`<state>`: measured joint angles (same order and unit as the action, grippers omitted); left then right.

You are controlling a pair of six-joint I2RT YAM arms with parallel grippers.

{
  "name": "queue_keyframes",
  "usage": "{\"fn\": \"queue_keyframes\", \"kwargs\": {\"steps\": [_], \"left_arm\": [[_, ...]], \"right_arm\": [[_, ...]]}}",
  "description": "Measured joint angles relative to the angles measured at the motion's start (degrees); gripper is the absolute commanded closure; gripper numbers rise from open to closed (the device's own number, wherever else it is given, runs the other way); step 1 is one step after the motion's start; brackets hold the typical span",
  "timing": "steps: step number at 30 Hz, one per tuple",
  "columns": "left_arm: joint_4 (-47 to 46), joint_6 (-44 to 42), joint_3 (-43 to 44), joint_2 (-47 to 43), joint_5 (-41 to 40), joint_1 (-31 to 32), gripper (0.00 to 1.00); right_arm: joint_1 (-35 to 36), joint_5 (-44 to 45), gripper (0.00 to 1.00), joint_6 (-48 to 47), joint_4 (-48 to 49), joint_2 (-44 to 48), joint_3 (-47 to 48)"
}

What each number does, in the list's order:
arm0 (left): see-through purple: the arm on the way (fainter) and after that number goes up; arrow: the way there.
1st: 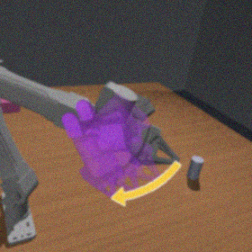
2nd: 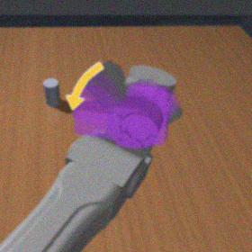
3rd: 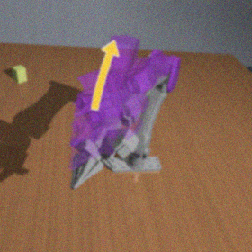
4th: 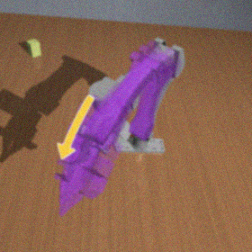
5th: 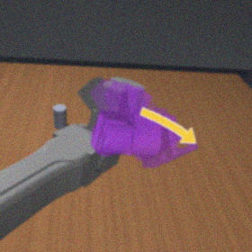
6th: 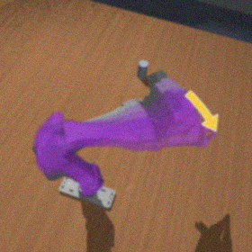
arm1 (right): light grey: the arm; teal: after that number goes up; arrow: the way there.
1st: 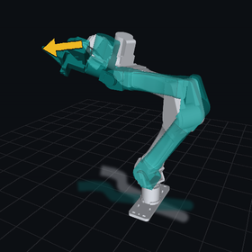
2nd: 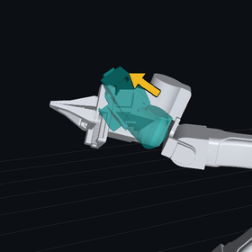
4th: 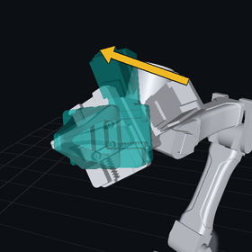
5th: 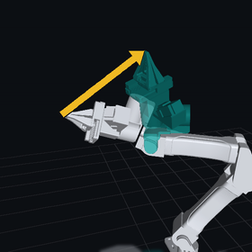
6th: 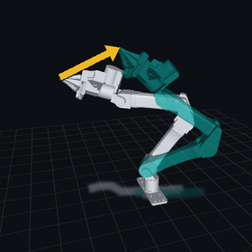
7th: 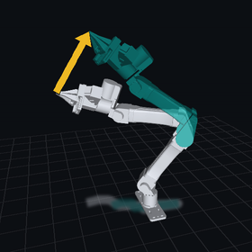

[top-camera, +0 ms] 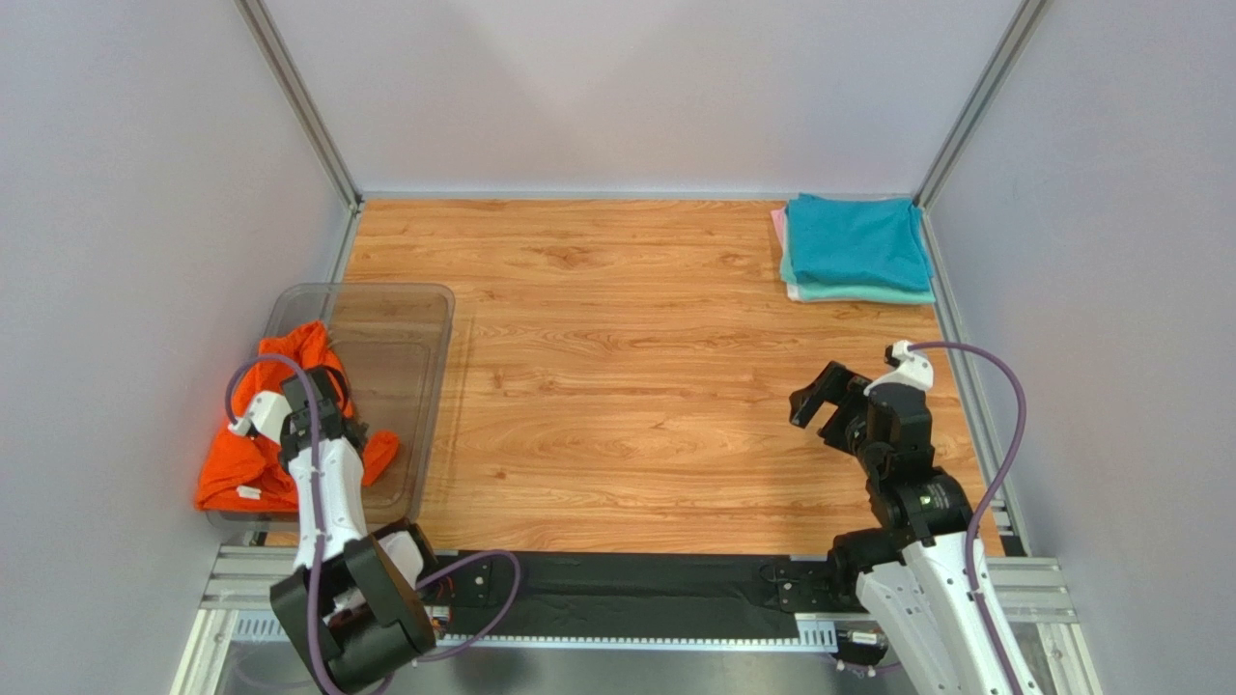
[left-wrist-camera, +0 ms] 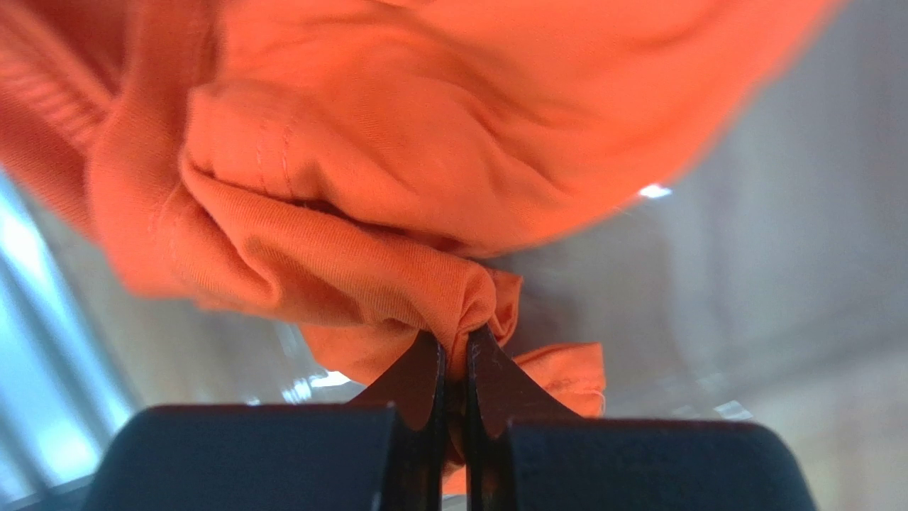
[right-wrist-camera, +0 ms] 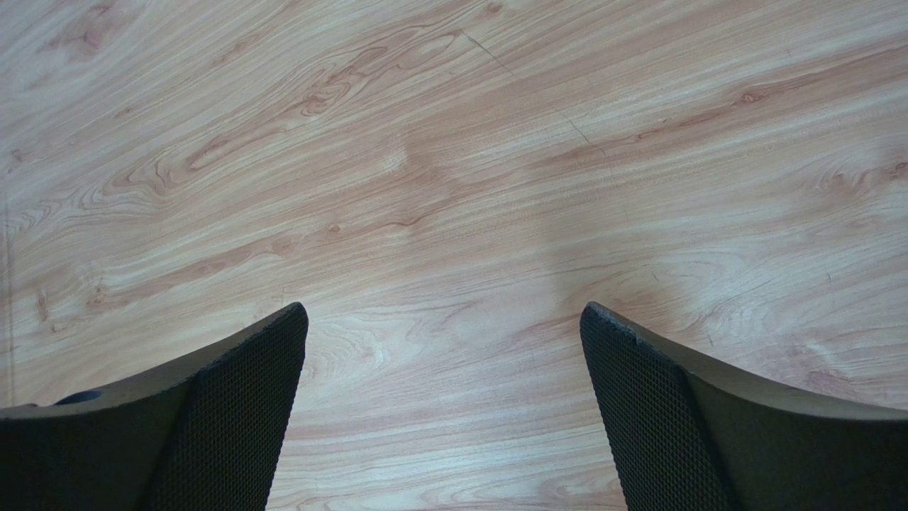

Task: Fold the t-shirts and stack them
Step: Grab the tshirt from the pile, then move the tshirt to the center of the board

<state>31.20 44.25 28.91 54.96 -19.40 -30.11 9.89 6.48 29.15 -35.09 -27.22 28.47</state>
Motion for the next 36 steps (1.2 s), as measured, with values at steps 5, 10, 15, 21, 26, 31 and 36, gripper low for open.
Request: {"fn": "queue_keyframes", "kwargs": {"steps": [5, 10, 15, 21, 26, 31, 36], "left_arm": [[-1.44, -0.26, -0.87, -10.67, 11.10, -0.04, 1.00], [-1.14, -0.09, 3.87, -17.11, 23.67, -0.04, 1.00], [-1.49, -0.63, 15.26, -15.34, 35.26, 1.62, 1.00], [-1.55, -1.25, 26.73, -15.82, 41.64, 7.85, 1.00], [-1.90, -3.04, 35.54, -11.93, 41.44, 21.05, 1.00], [-1.77, -6.19, 44.13, -4.79, 40.50, 36.98, 1.00], [-2.25, -9.79, 50.84, 3.34, 39.47, 51.15, 1.00]], "right_arm": [[0.00, -0.11, 0.00, 0.00, -0.20, 0.98, 0.00], [0.00, -0.55, 0.00, 0.00, -0.20, 1.57, 0.00], [0.00, -1.36, 0.00, 0.00, 0.04, 1.95, 0.00], [0.00, -2.10, 0.00, -0.02, 0.24, 2.01, -0.02], [0.00, -2.71, 0.00, -0.02, 0.22, 2.56, -0.02], [0.00, -3.28, 0.00, 0.15, 0.22, 4.33, -0.02], [0.00, -3.23, 0.00, 0.44, 0.20, 6.12, -0.02]]}}
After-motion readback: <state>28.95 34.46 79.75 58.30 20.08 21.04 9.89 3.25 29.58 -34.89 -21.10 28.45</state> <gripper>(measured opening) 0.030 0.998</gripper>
